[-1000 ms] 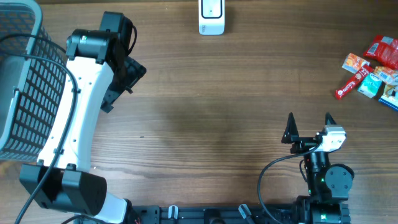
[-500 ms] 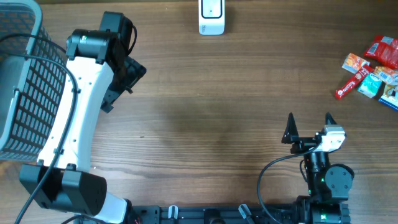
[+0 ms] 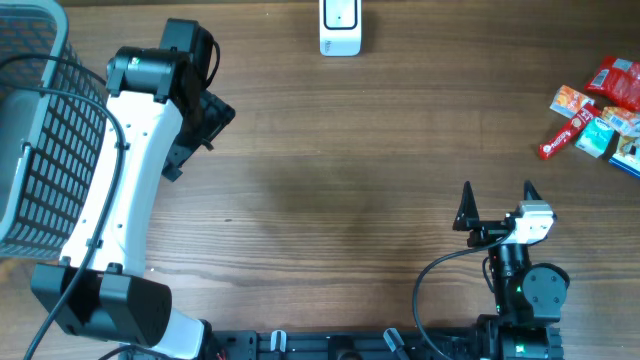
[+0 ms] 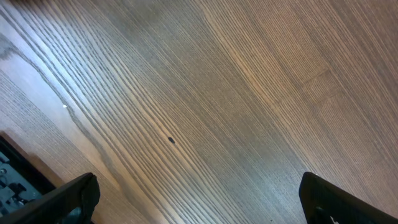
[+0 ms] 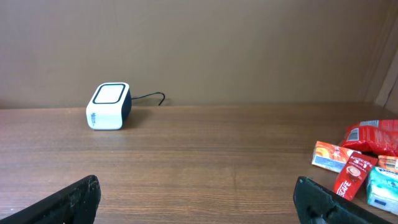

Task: Scan the item barcode

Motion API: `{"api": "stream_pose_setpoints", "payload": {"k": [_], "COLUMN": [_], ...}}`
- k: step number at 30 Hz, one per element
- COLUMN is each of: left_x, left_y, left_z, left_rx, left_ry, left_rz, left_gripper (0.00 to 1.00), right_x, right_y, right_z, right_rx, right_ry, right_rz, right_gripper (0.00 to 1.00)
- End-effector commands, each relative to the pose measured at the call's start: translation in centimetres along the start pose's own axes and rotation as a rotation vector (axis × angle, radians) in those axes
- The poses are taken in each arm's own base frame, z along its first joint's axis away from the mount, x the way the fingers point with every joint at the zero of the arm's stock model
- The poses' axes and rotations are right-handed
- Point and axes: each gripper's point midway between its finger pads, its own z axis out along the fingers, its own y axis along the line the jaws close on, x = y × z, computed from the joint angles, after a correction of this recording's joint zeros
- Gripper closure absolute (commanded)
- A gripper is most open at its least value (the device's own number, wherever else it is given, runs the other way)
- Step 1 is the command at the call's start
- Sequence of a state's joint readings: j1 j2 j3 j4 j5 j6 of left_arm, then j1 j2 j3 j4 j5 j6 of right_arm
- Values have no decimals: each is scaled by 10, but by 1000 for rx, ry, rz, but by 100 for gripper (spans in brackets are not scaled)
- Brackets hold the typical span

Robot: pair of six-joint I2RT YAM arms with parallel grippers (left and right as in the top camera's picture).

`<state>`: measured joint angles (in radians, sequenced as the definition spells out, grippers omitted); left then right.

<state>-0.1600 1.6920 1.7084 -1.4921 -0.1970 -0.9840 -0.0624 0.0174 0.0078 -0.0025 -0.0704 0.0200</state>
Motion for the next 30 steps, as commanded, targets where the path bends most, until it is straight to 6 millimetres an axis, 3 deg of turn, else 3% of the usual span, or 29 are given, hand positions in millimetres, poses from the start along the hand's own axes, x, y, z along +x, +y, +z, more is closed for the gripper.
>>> {"api": "stream_pose_setpoints", "payload": {"k": [1, 27, 30], "left_x": [-3, -3, 3], "left_y": [0, 0, 11], "left_z": [-7, -7, -7], "left_rx": [19, 18, -27], "left_ry": [-18, -17, 9], "left_rz": [3, 5, 21], "left_gripper": [0, 0, 0], "right_x": [-3, -3, -3], "right_y": [0, 0, 0], "right_z": [-1, -1, -1], "right_rx": [-1, -1, -1], "right_ry": [-16, -16, -16], "right_rz": [-19, -19, -19], "right_gripper": [0, 0, 0]}}
